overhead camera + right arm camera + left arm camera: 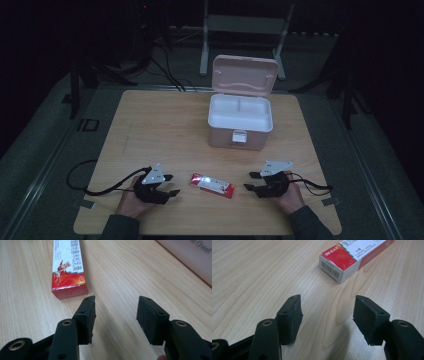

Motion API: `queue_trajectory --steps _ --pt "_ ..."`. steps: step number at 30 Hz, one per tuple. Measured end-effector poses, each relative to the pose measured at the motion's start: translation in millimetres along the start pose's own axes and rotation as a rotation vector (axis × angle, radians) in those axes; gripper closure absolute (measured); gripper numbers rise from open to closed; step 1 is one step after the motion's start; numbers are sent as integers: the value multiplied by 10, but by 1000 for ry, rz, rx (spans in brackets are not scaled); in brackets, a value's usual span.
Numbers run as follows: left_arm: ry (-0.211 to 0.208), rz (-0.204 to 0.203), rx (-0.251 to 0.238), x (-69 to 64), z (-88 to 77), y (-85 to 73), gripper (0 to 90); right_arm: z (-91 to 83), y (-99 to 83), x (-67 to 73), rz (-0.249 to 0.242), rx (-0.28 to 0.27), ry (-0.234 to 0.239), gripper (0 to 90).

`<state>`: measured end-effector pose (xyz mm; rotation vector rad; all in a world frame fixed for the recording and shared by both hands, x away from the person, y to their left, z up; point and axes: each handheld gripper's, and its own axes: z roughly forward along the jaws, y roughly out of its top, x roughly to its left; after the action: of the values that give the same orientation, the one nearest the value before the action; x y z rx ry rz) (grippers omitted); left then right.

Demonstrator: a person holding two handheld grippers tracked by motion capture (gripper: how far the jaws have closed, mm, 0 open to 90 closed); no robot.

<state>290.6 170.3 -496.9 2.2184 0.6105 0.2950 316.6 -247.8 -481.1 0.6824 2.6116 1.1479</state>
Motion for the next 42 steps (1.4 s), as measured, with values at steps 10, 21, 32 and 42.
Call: queue_trajectory --steps 10,21,32,42 --pt "15 -13 -8 -2 -24 6 410 0 220 142 -74 31 -1 475" --pt "22 -15 3 -3 -30 14 420 171 521 296 -135 70 39 480" --pt "31 -21 12 -2 -21 17 418 498 787 519 -186 102 105 449" --pt "38 -21 26 2 -8 14 403 817 864 567 -162 146 117 409"
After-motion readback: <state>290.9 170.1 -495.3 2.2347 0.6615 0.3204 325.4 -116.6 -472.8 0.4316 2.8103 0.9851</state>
